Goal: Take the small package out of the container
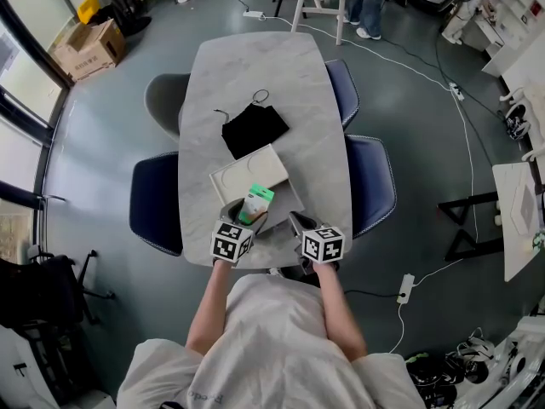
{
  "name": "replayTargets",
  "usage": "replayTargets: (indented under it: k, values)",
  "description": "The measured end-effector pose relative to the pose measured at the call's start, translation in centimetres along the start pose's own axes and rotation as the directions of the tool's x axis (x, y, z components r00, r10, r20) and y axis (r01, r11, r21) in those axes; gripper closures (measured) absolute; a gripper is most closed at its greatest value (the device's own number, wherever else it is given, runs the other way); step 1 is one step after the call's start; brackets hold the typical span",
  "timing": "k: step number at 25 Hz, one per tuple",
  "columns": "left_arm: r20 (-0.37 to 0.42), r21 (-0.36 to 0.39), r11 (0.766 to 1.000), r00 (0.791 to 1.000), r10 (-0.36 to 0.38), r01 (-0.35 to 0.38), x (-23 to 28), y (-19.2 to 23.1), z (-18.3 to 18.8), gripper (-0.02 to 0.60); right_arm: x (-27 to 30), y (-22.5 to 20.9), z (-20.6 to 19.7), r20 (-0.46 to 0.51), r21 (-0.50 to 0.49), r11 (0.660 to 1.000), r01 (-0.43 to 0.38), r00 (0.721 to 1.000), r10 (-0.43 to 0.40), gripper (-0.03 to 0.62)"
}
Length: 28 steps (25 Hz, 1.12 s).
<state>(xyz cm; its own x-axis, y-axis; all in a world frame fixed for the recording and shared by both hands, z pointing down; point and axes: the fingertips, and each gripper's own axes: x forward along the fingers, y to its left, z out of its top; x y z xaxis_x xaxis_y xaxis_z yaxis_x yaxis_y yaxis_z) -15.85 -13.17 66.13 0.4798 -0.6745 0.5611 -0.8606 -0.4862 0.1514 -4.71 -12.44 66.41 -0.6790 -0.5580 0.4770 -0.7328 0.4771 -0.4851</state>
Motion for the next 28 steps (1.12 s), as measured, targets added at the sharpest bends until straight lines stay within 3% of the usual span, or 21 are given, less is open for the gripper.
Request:
replayTargets:
  k: [28]
  values:
    - [-0.004, -0.014, 1.0, 1.0, -0.001, 0.001, -0.1, 0.8, -0.4, 0.222, 1.1, 0.5, -0.5, -0.037, -0.031, 0.999, 0.007, 0.999, -0.008, 0.591]
